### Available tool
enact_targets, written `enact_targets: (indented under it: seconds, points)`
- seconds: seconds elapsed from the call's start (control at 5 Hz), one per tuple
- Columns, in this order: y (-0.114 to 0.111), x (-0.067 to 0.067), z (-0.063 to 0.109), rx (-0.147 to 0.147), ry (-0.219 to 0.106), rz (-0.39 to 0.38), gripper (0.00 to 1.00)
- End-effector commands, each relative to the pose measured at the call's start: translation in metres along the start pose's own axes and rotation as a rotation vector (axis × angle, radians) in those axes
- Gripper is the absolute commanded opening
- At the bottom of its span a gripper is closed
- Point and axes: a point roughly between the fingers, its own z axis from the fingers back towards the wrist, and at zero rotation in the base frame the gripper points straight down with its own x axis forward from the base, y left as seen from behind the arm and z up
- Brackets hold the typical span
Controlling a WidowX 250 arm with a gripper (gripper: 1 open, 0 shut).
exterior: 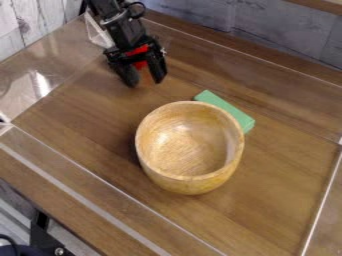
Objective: Move the red fruit to the right
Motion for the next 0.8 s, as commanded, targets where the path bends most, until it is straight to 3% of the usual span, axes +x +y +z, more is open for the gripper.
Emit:
enact_targets:
  seconds: [0.0, 0.6]
  points:
    - [-0.017, 0.01, 0.029, 0.001, -0.073, -0.057, 1.0]
    - [-0.031, 0.006, 0.025, -0.052, -0.047, -0.087, 1.0]
